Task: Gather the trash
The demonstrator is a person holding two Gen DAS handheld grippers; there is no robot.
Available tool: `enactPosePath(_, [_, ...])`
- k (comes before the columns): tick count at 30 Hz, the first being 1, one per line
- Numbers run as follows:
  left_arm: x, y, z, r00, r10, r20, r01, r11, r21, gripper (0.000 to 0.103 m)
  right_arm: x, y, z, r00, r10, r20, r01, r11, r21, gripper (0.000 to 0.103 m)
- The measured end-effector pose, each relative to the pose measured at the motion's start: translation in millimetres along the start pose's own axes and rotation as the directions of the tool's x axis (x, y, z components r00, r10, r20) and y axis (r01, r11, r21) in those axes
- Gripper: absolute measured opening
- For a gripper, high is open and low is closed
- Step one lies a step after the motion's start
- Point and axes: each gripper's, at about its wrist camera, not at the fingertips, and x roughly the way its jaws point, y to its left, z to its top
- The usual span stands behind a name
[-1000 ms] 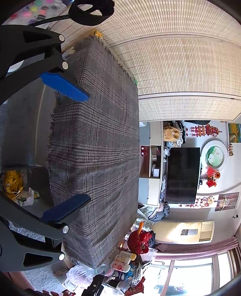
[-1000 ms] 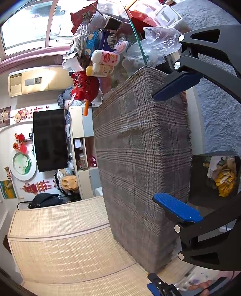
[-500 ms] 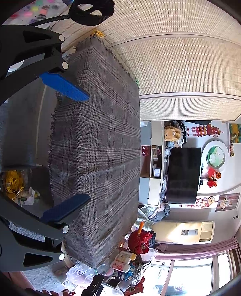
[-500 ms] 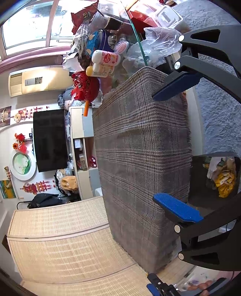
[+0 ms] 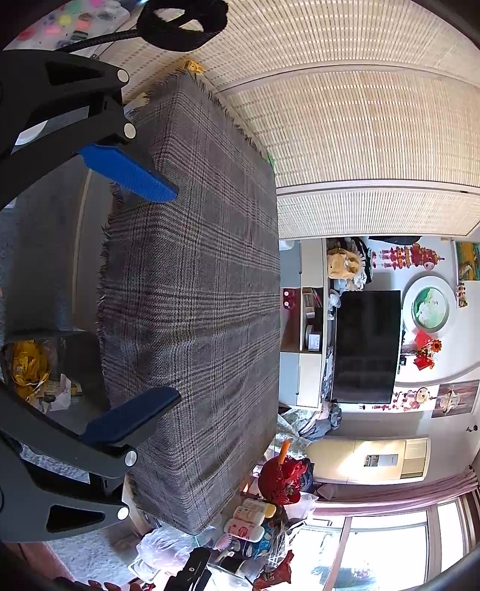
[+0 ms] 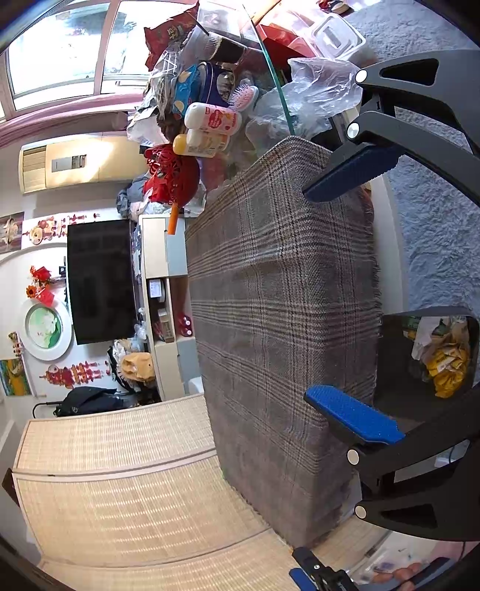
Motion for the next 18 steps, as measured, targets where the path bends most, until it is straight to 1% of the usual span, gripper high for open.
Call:
enactPosePath(8, [1.6,-0.4,-0.4,1.000,-0.002,-0.011,0.002,1.000,0.002,0.095,0.6,-0.8,0.1,1.000,-0.012,-0.002,0.012,1.000,-0.004,0.100])
enactPosePath(14, [4.2,-0.5,0.3,0.999,0.023,-0.023,-0.023,1.000,0.007,0.095,0.4,-0.5,0.4,1.000,-0.011,-0.003,0.011,1.000,-0.009,0.100])
enactPosePath(18, [3.8,-1.2,0.2,0.999,0.038,-0.015,-0.038,0.999,0.014,0.095,1.7,-1.3,0.3,1.000,-0.011,-0.008,0.011,1.000,-0.010,0.100])
